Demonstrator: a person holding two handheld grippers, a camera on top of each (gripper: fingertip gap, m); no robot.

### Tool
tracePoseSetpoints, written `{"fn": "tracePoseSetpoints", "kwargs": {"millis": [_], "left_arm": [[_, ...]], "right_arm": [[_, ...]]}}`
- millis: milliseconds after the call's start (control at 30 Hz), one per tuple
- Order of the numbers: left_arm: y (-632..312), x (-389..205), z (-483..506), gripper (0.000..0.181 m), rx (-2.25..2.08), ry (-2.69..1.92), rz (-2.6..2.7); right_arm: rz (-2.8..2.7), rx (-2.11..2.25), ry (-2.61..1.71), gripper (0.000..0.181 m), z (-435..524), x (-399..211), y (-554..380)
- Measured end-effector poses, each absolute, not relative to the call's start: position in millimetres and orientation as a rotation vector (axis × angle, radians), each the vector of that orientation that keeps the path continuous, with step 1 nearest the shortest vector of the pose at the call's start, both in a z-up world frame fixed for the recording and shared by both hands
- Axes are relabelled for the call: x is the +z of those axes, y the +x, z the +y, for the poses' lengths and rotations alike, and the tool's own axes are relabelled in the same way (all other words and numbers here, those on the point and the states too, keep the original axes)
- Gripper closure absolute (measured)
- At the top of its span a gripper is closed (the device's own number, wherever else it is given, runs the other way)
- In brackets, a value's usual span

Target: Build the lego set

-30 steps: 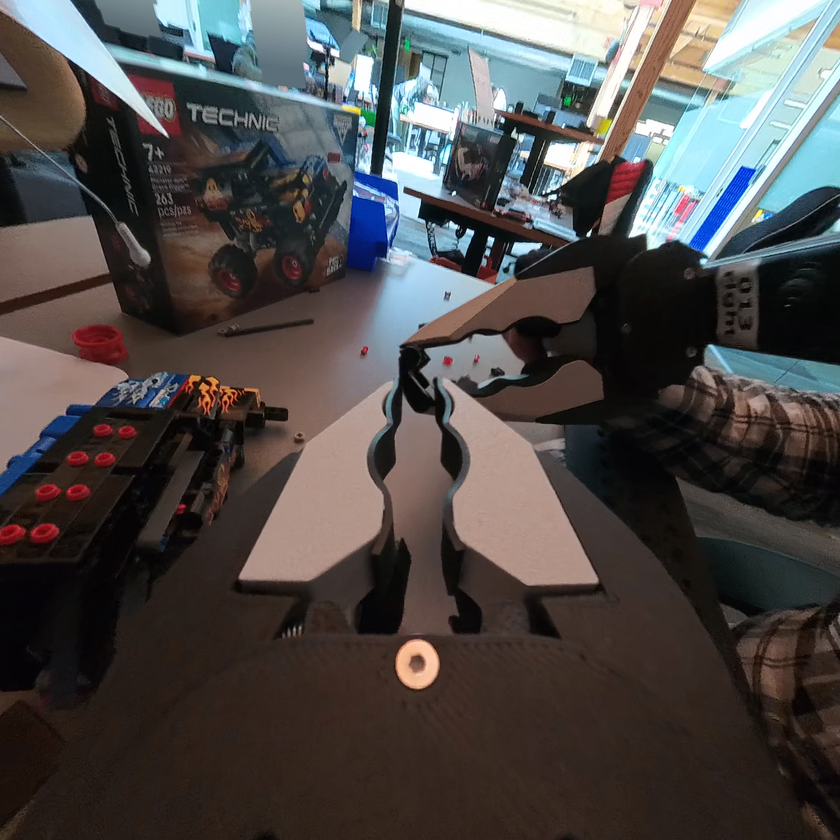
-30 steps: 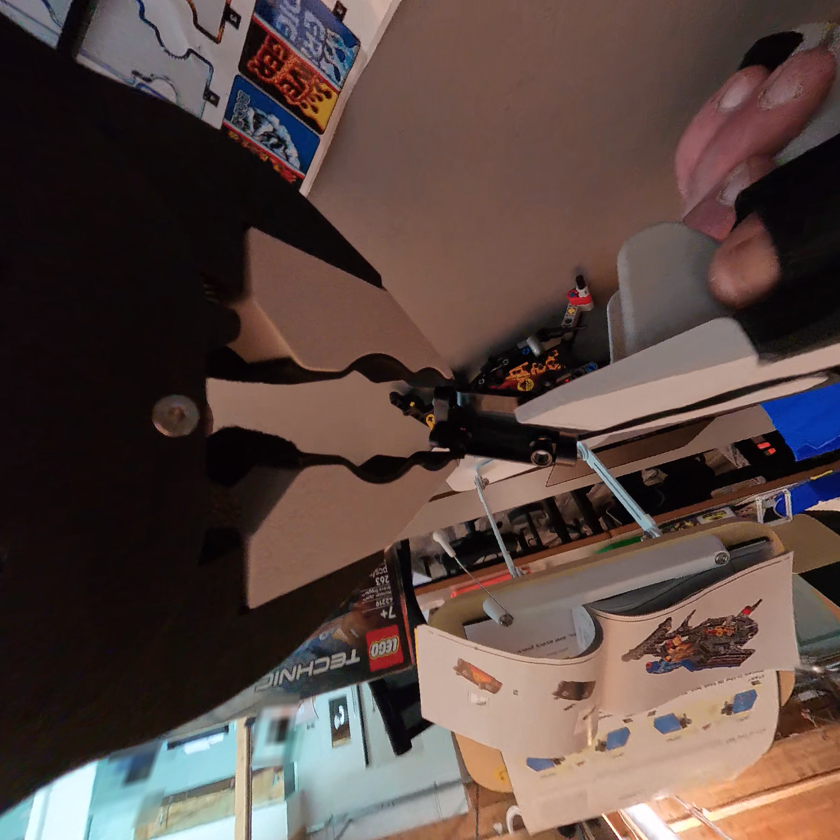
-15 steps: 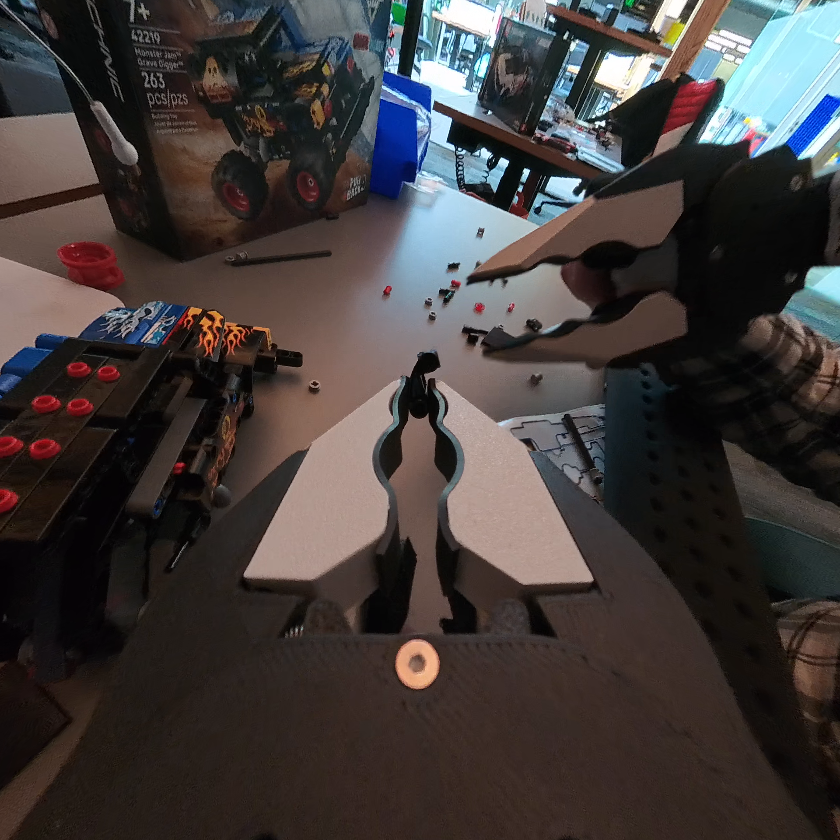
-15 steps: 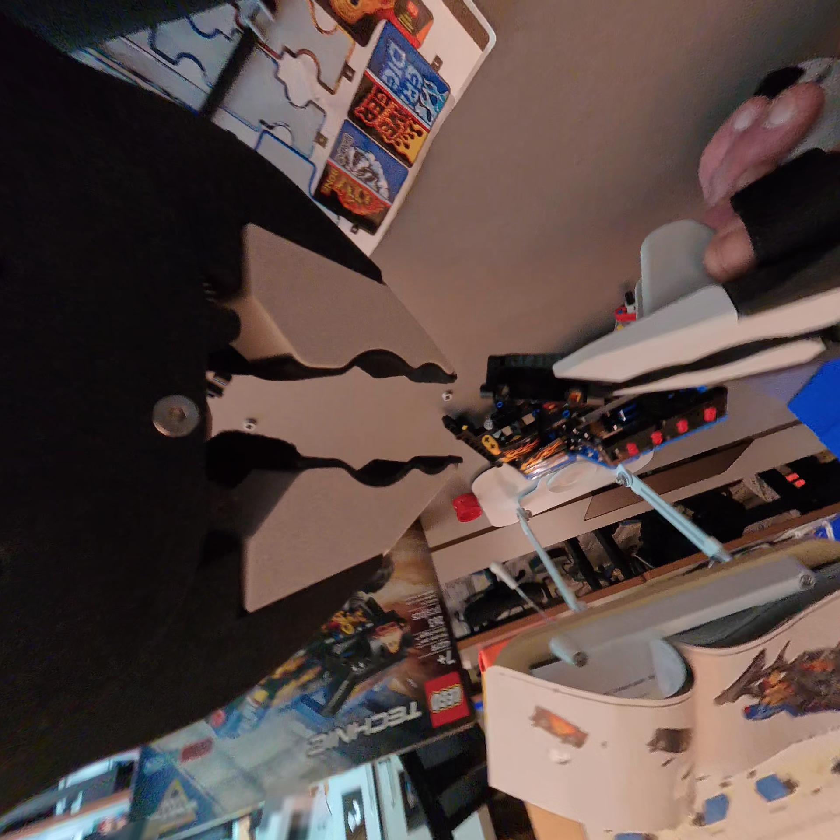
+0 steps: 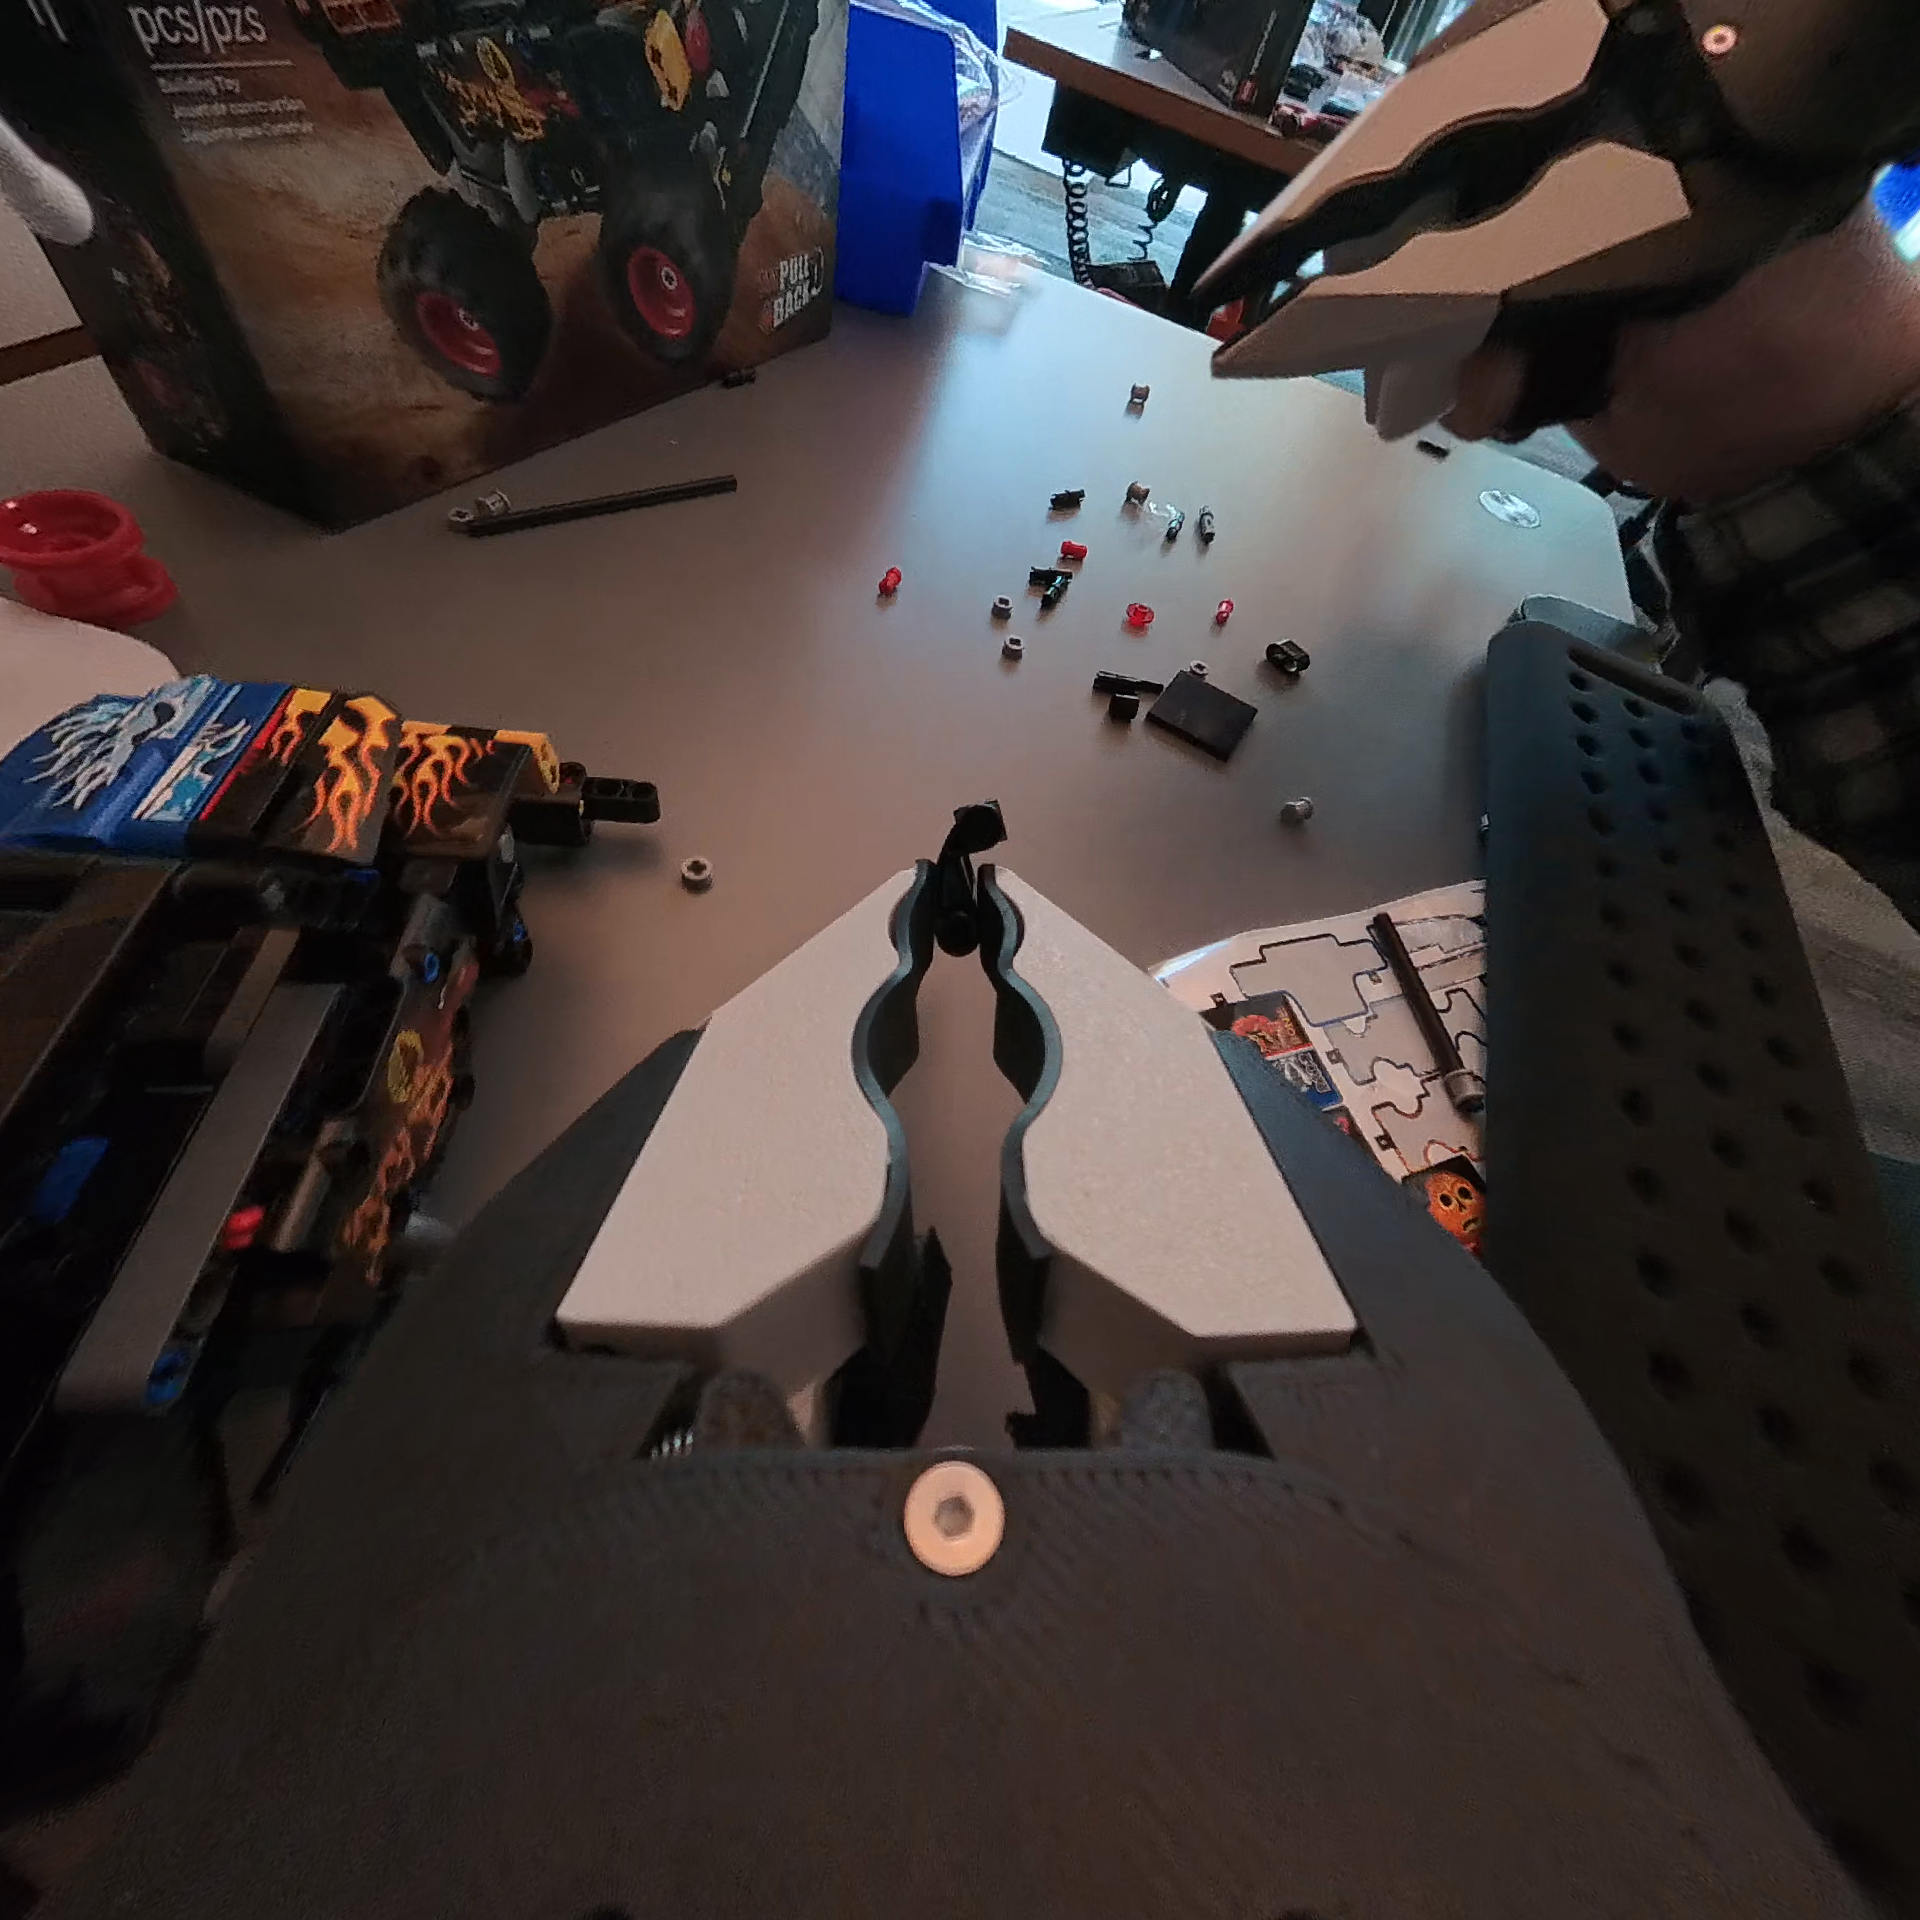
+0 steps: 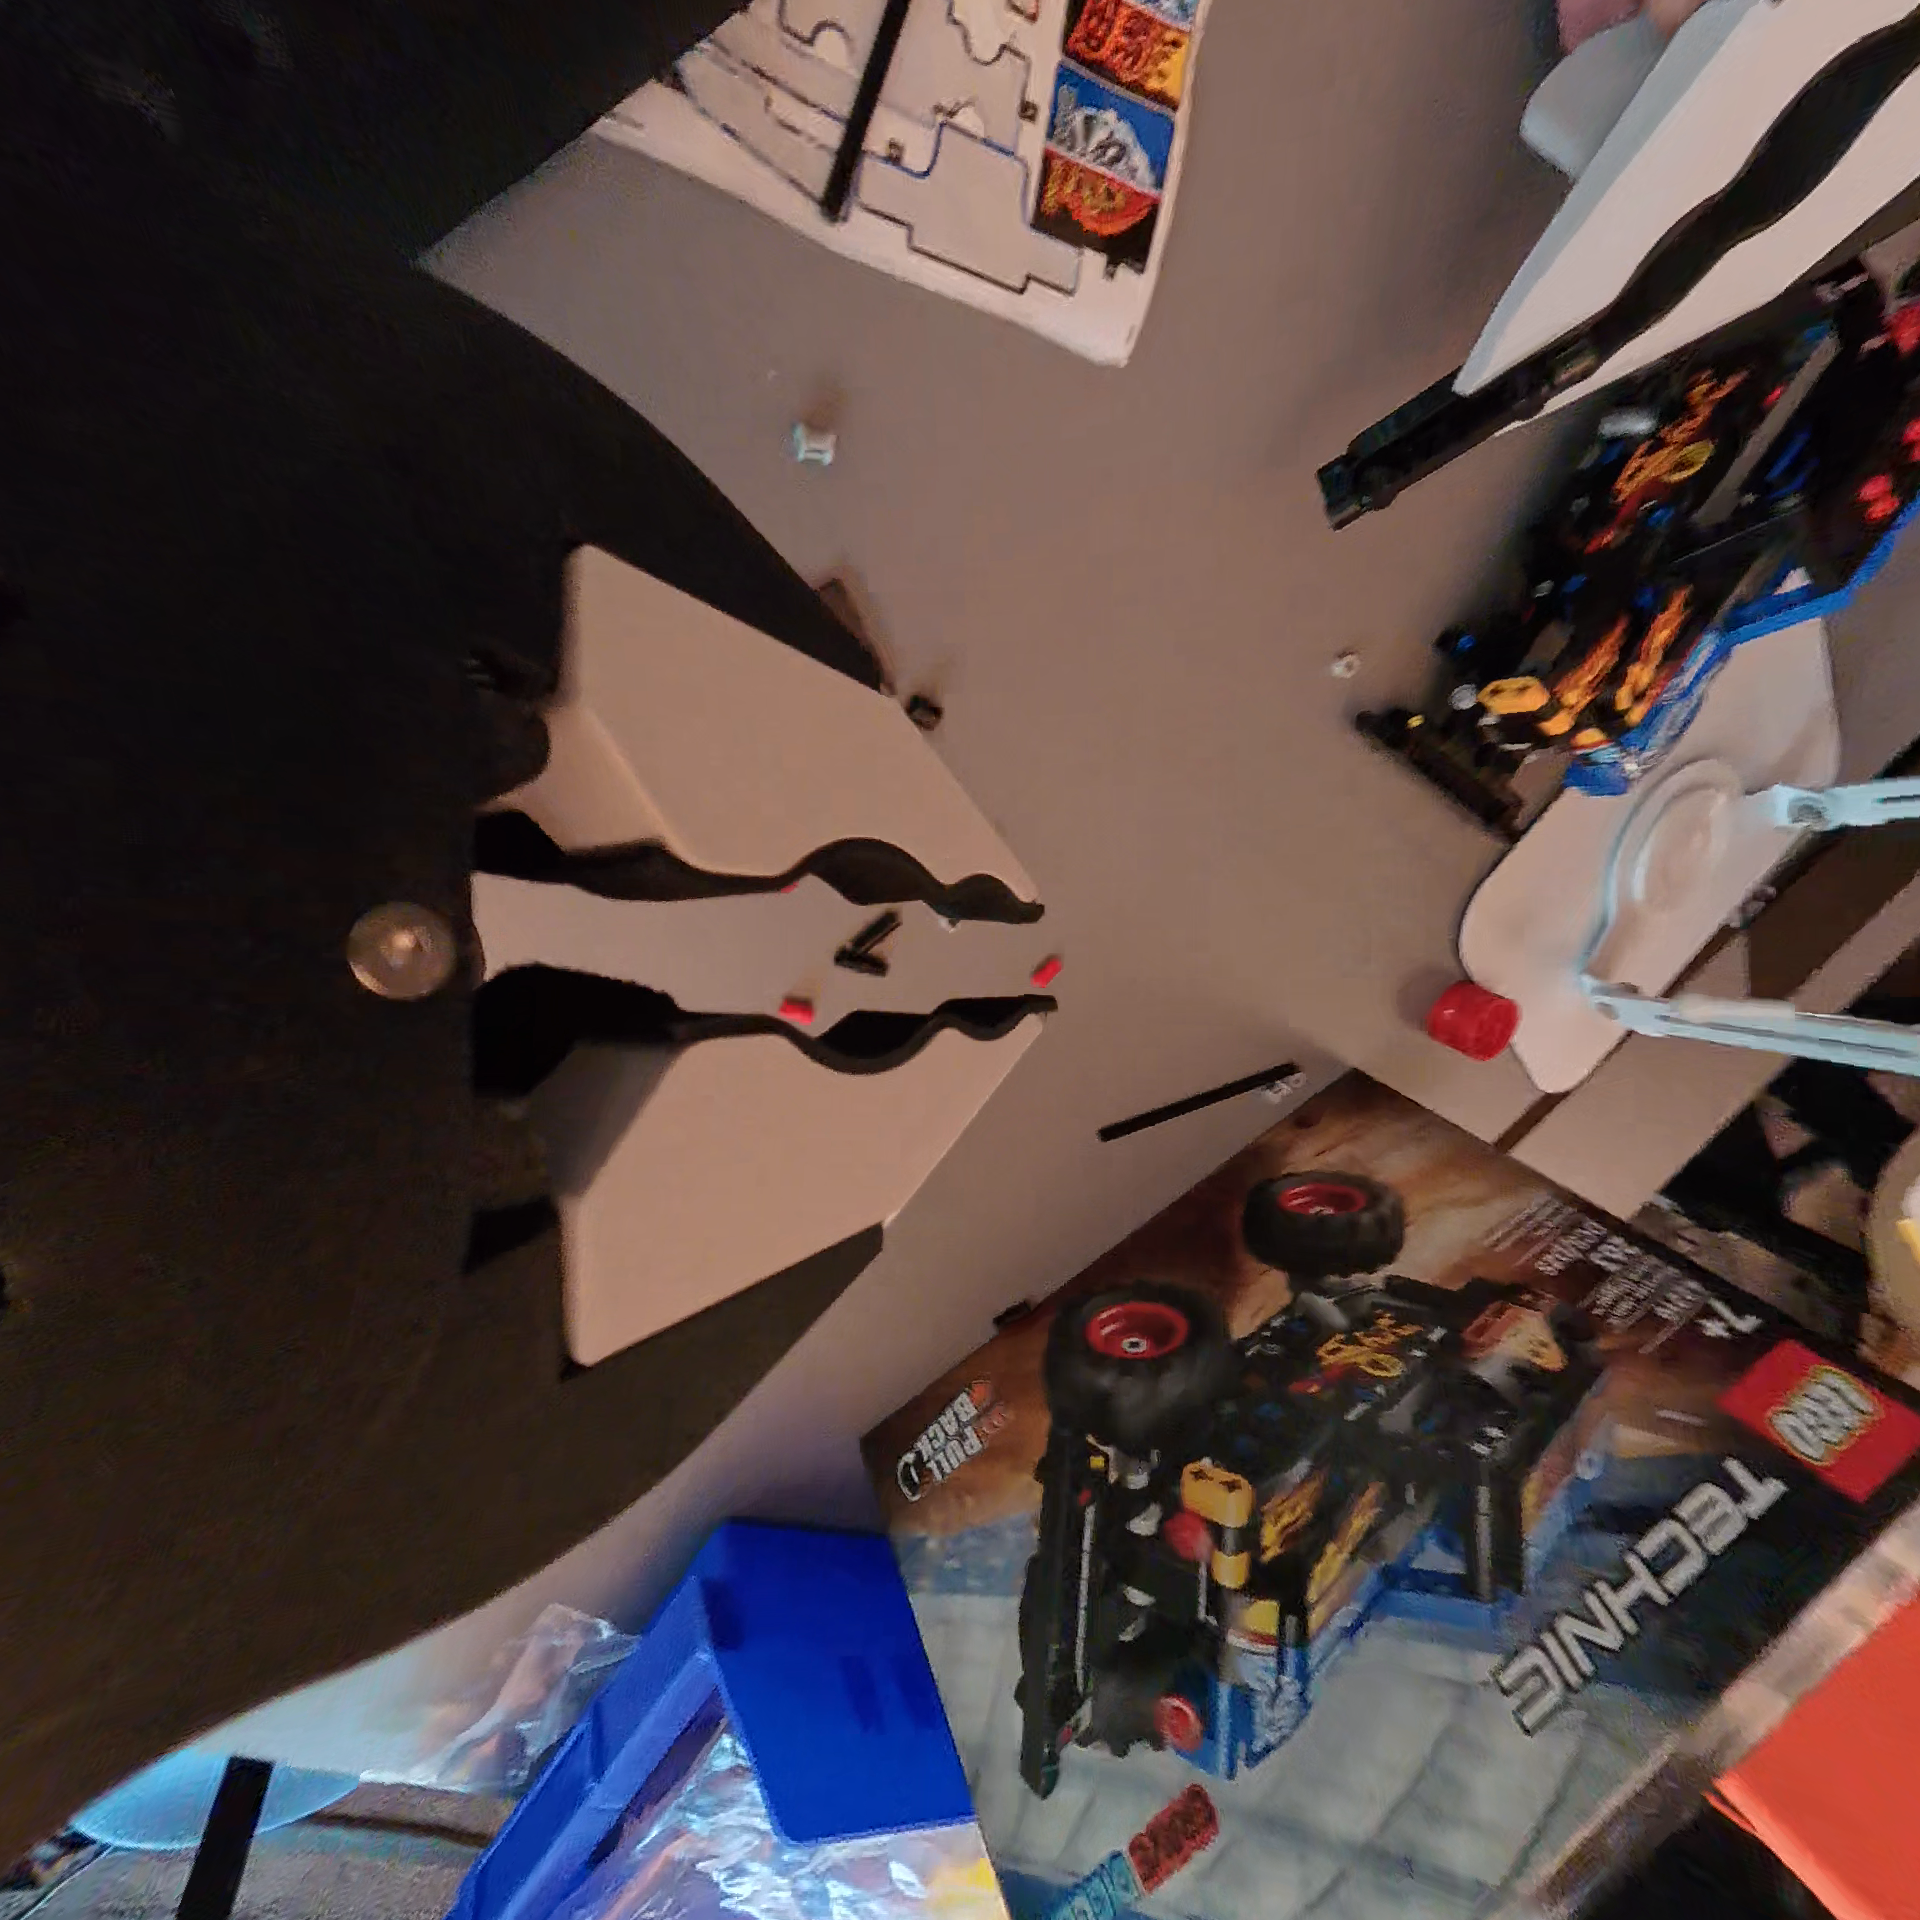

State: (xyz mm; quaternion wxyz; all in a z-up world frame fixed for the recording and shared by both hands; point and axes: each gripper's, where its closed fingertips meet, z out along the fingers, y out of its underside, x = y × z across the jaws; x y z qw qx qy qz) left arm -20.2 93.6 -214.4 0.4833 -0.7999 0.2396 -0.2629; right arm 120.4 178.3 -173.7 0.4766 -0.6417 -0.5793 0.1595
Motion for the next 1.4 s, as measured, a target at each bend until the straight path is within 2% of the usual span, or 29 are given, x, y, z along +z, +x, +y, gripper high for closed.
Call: {"fn": "tracePoseSetpoints", "kwargs": {"millis": [433,700,1133,1267,1400], "left_arm": [[-17,-218,96,0.174,-0.624,-1.942,0.600],[-16,-217,96,0.175,-0.635,-1.938,0.602],[-16,-217,97,0.175,-0.619,-1.932,0.602],[-19,-216,100,0.175,-0.553,-1.914,0.611],[-17,-220,98,0.175,-0.518,-1.925,0.649]], "right_arm": [[-1.693,0.488,-1.823,0.172,210,-245,127],[-1.670,0.471,-1.913,0.177,210,-268,139],[-1.609,0.508,-1.852,0.180,213,-257,129],[-1.621,0.530,-1.788,0.180,189,-228,108],[-1.752,0.525,-1.745,0.181,156,-228,84]]}}
